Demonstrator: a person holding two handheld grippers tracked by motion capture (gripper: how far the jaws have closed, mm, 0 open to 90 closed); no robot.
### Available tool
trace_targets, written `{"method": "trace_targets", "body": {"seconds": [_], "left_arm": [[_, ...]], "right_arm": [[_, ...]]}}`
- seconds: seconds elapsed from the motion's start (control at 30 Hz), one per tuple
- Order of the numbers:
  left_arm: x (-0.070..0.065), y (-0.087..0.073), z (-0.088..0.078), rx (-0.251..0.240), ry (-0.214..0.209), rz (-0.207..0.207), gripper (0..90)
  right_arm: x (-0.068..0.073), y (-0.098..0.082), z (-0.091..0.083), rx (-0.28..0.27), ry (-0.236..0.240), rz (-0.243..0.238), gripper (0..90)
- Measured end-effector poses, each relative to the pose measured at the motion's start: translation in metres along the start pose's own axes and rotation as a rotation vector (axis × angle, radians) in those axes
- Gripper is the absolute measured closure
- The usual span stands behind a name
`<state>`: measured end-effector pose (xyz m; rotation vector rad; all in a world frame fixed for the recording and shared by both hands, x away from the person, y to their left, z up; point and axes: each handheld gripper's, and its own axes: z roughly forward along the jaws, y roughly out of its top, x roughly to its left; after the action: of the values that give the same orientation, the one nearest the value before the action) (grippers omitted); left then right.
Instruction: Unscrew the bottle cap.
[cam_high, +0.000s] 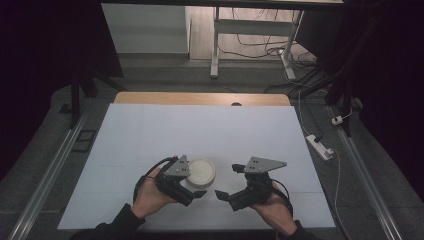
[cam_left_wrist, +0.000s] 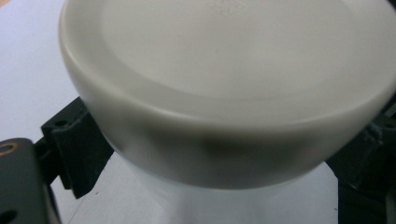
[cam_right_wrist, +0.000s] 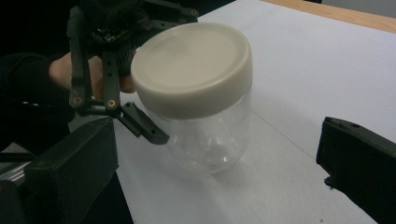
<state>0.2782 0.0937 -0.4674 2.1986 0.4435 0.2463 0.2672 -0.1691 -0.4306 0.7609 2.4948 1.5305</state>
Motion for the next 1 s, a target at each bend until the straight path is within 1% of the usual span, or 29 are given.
{"method": "trace_targets", "body": {"seconds": [0.07, 0.2, 0.23, 0.37, 0.4, 0.53, 0.63, 0.73, 0.8, 0.83, 1.0], "left_arm": [[0.0, 0.0, 0.0, 0.0, -0.001, 0.002, 7.8], [0.001, 0.0, 0.0, -0.002, -0.002, -0.001, 7.8], [0.001, 0.0, 0.0, 0.002, -0.003, 0.004, 7.8], [0.001, 0.0, 0.0, -0.003, -0.003, 0.0, 7.8], [0.001, 0.0, 0.0, 0.002, -0.003, 0.005, 7.8], [0.002, 0.0, 0.0, 0.003, -0.003, 0.002, 7.8], [0.001, 0.0, 0.001, 0.002, -0.002, -0.003, 7.8], [0.001, 0.0, 0.002, 0.007, -0.004, 0.003, 7.8], [0.001, 0.0, 0.002, 0.006, -0.006, 0.004, 7.8], [0.001, 0.001, 0.002, 0.005, -0.007, 0.002, 7.8], [0.001, 0.001, 0.003, 0.003, -0.017, 0.0, 7.8]], "right_arm": [[0.0, 0.002, 0.001, -0.003, -0.011, 0.001, 0.0], [-0.001, 0.005, 0.003, 0.003, -0.008, 0.0, 0.0], [-0.002, 0.007, 0.004, 0.008, -0.008, -0.008, 0.0], [-0.002, 0.009, 0.007, 0.015, -0.006, -0.016, 0.0], [-0.002, 0.01, 0.008, 0.017, -0.004, -0.024, 0.0], [-0.001, 0.014, 0.01, 0.018, 0.002, -0.038, 0.0], [0.001, 0.018, 0.012, 0.019, 0.002, -0.05, 0.0], [0.004, 0.023, 0.016, 0.027, 0.008, -0.07, 0.0], [0.005, 0.023, 0.018, 0.031, 0.009, -0.074, 0.0], [0.007, 0.025, 0.02, 0.039, 0.009, -0.086, 0.0], [0.009, 0.028, 0.026, 0.042, 0.02, -0.094, 0.0]]}}
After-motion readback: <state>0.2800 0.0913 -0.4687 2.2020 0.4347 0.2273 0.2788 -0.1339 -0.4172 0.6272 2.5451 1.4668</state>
